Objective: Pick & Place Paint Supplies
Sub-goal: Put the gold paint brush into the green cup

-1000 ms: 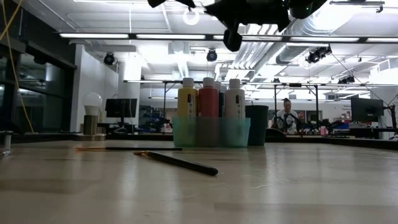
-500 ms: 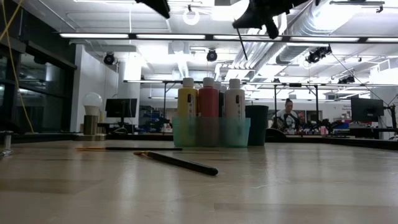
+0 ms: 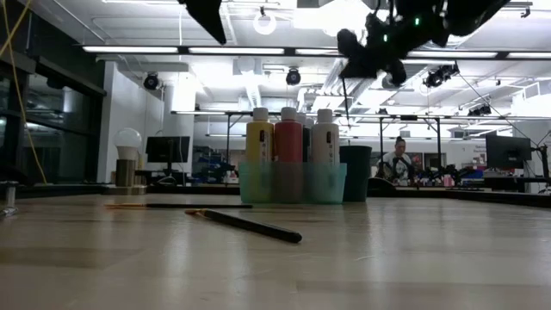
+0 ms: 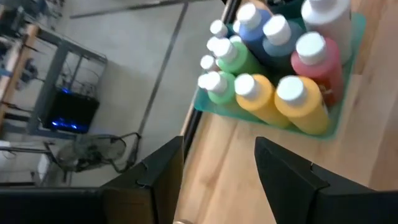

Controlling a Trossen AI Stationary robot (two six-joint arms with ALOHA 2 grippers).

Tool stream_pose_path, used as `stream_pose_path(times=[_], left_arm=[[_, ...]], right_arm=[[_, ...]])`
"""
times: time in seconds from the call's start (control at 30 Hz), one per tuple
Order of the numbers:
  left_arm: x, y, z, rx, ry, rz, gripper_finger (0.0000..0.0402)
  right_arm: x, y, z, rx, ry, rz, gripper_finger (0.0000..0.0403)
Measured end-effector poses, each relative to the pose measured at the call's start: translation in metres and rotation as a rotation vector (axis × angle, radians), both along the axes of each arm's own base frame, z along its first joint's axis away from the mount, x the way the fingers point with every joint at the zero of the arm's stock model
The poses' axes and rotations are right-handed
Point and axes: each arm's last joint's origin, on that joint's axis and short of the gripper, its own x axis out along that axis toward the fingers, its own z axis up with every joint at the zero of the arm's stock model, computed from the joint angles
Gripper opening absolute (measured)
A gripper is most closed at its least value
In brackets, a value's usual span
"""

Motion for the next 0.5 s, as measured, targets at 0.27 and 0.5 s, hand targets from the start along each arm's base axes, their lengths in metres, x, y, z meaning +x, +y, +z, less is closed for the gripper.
stream_pose_path(times=[0.27,0.5], left_arm=[[0.001,-0.001,-0.026,-0.065,0.012,0.050,0.0191],[0.001,-0.001,-0.053,-0.129,0.032,0.093,0.0191]], right_arm=[[-0.007,0.000,-0.033,0.042,0.032,-0.064,0.0005],[-0.012,-0.001,-0.049,0.101,0.005,-0.064,0.0022]])
